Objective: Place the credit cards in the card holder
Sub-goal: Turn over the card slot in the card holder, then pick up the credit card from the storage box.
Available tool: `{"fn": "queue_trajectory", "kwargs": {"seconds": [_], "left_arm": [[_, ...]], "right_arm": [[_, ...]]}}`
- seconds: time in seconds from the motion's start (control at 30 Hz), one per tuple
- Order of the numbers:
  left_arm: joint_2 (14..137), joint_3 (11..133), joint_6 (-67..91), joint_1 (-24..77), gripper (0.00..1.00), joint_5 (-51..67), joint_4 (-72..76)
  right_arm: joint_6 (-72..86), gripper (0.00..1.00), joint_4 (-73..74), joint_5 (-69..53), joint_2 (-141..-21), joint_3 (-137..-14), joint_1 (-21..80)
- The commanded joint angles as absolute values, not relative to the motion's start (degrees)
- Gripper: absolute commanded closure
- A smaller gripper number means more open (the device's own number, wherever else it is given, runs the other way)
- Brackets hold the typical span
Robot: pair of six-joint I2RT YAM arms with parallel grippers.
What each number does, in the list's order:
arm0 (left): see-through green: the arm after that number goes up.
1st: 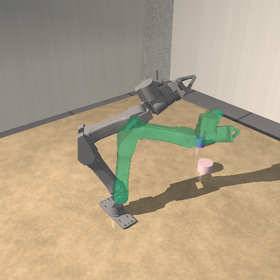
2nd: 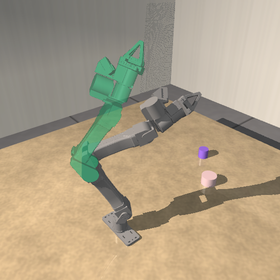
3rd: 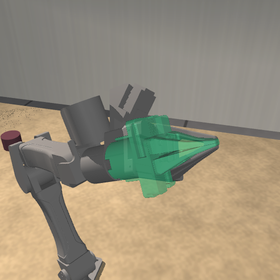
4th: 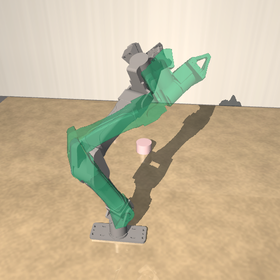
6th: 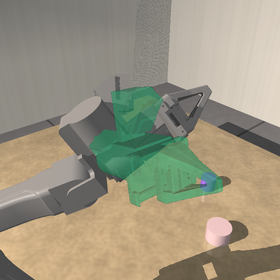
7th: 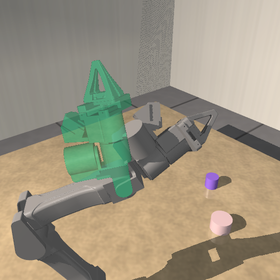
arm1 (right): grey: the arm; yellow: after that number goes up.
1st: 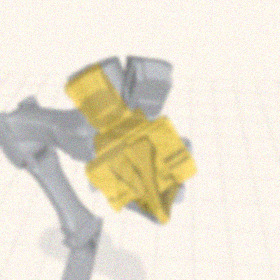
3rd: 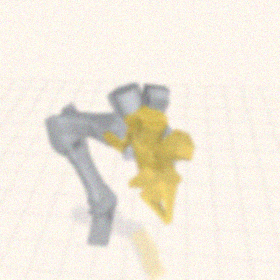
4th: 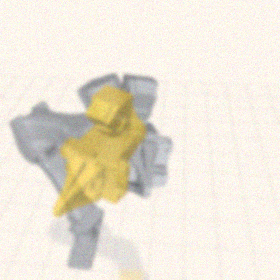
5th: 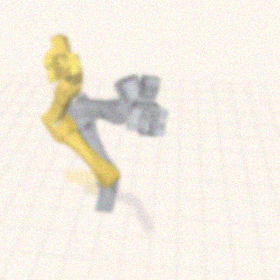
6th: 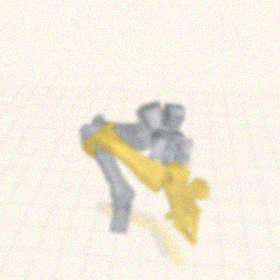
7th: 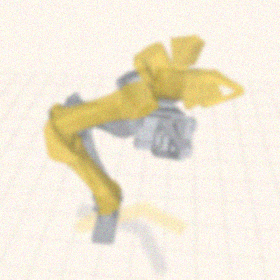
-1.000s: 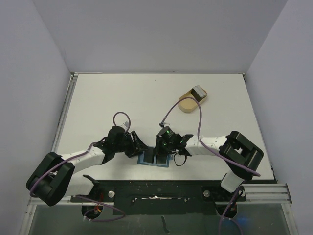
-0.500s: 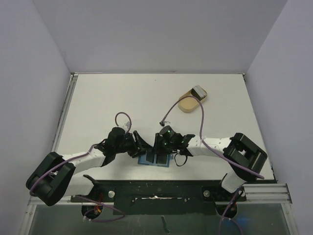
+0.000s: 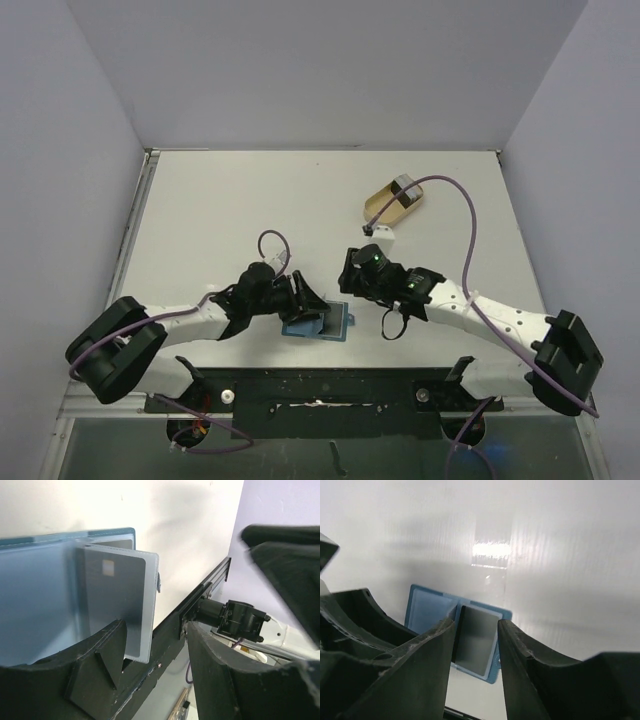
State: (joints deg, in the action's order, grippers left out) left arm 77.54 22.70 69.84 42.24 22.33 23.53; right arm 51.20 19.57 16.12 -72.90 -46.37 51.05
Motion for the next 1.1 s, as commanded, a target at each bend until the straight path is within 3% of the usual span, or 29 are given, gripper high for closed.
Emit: {"fn": "queue_trajectory", "kwargs": {"seconds": [0.0, 0.23, 0.4, 0.53, 1.07], "left_arm": [[80.74, 26.5, 70.1, 44.55, 0.5, 22.0, 30.5], [78.06, 26.87, 67.09, 44.41, 0.5, 20.82, 25.69], [74.73, 29.43, 61.54, 42.8, 0.47, 17.5, 12.84], [70.62, 30.47, 57.51, 40.26, 0.31, 15.35, 6.08], [61.94, 37.44, 40.52, 30.85, 0.28, 15.21, -17.51]], "right_arm": [[47.09, 0.58, 24.48, 24.42, -66.72, -50.44, 47.12], [37.4, 0.55, 23.47, 21.48, -65.5, -52.66, 41.47], [27.77, 0.52, 21.73, 19.4, -69.92, -56.44, 37.32], [20.14, 0.48, 21.18, 19.44, -76.92, -61.55, 33.06], [-4.56, 0.46, 20.51, 26.75, -106.21, -86.34, 19.41]]}}
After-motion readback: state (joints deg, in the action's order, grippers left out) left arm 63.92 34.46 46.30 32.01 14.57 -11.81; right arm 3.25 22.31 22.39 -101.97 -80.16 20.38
